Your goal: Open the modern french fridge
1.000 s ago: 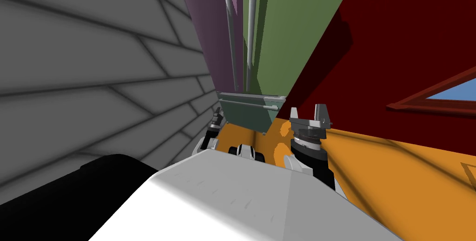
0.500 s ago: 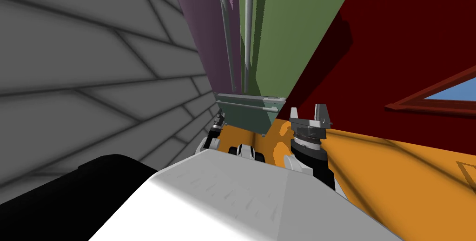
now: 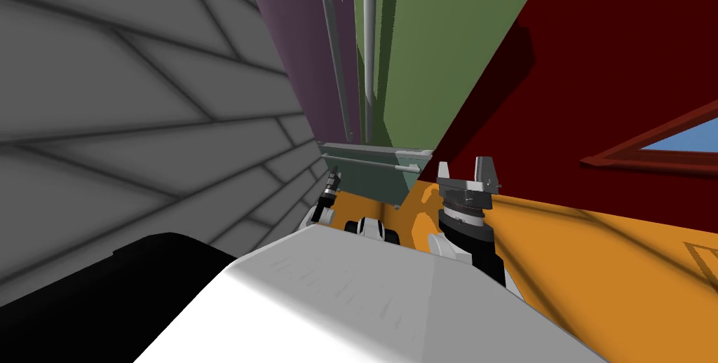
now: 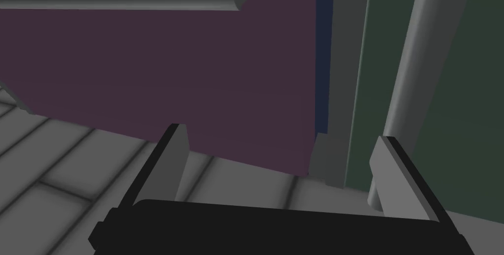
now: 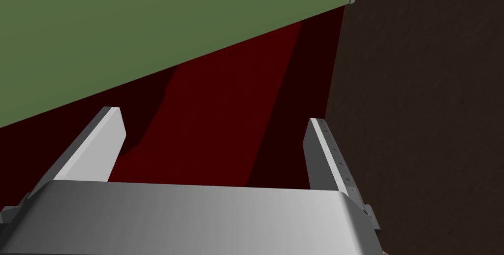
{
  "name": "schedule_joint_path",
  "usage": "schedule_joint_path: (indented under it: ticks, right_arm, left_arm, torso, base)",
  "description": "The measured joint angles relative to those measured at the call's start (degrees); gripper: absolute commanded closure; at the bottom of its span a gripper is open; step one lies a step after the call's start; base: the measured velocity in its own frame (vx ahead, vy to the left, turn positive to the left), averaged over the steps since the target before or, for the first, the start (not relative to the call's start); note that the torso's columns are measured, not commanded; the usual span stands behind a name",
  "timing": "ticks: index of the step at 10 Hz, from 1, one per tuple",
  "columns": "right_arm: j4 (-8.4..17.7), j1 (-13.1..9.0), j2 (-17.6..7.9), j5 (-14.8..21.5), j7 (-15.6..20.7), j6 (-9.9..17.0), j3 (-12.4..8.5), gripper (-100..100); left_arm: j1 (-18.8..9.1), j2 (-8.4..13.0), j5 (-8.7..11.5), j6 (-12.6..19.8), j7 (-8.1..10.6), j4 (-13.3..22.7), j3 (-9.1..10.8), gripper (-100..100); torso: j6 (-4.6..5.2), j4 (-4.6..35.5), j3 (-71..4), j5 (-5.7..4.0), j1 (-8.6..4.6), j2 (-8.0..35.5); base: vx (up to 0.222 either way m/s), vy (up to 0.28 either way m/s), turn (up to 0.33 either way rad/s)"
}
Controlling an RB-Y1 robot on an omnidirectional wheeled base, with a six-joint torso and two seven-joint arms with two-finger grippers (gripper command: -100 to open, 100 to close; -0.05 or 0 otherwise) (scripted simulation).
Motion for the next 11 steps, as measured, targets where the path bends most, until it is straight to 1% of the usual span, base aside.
schedule_joint_path:
  ticks: [3,8,11]
  right_arm:
    - [0.0,0.0,0.0,0.0,0.0,0.0,0.0,0]
    - [0.0,0.0,0.0,0.0,0.0,0.0,0.0,0]
    - [0.0,0.0,0.0,0.0,0.0,0.0,0.0,0]
  left_arm:
    - [-1.1,0.1,-0.1,0.1,-0.23,2.6,-0.31,-100]
    - [-3.5,0.3,-0.3,-0.7,-0.60,8.7,-0.68,-100]
    - [-5.2,-0.2,-0.5,-0.8,-0.88,12.5,-0.98,-100]
  torso:
    - [0.00,0.0,0.0,0.00,-0.01,-0.1]
    - [0.00,0.0,0.0,0.00,0.02,0.0]
    - [0.00,0.0,0.0,-0.02,-0.06,-0.1]
  base:
    - [0.103,-0.013,-0.032]
    - [0.111,-0.003,-0.040]
    - [0.117,-0.012,-0.046]
